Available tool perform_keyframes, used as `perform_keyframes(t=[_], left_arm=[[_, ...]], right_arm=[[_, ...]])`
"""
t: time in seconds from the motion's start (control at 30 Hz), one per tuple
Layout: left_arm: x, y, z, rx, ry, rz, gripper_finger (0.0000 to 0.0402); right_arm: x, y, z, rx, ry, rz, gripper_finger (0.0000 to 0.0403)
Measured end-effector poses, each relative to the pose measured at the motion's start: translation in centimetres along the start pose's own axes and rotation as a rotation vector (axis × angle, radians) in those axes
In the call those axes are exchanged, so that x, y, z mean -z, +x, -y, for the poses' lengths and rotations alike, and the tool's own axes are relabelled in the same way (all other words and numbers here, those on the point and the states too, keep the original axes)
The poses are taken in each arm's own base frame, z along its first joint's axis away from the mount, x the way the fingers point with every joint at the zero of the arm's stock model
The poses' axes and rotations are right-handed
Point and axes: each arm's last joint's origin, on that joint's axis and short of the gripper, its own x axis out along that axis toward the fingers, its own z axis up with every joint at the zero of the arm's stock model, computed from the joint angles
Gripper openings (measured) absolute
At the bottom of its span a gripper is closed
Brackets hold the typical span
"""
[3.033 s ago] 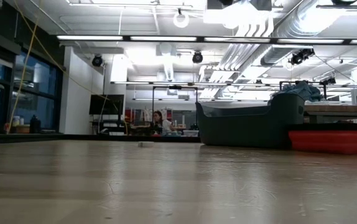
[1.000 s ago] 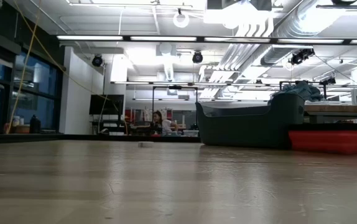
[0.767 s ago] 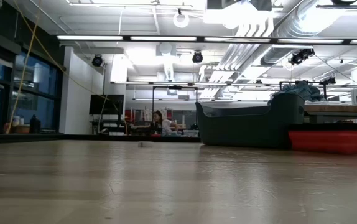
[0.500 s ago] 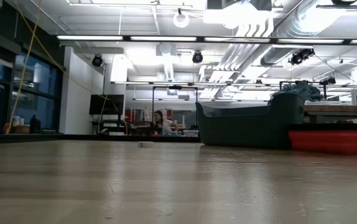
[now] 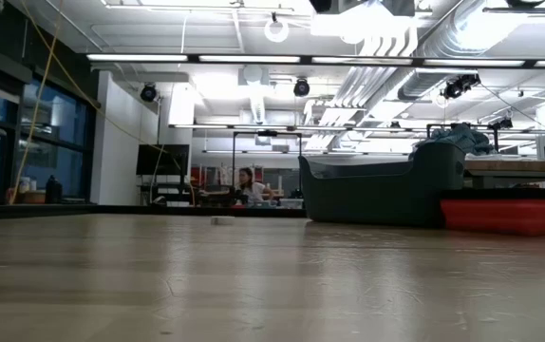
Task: Roll bandage
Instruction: Put the green bandage into the transparent zip bag
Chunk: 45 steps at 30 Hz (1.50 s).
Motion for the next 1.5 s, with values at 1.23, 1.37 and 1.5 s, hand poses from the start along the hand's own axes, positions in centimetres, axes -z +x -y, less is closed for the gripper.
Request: perform_keyframes(t=[1.23,1.37,1.5], left_arm=[[1.6,0.1,-1.3,-0.093,0.365,-0.200,0.0016],[1.7,1.1,-1.3,-0.089,0.449,-0.206,0.0016],[1.8,2.6,-1.0,-0.059,0.528,-0.203,0.0016]], right_arm=[[-2.9,-4.8,0.3,0.138,-0.152,0.098,0.0219],[-3.7,-5.1,0.6,0.133,-0.182,0.145,0.0220],[-3.7,-4.4,1.3,0.098,-0.175,0.121,0.0220]])
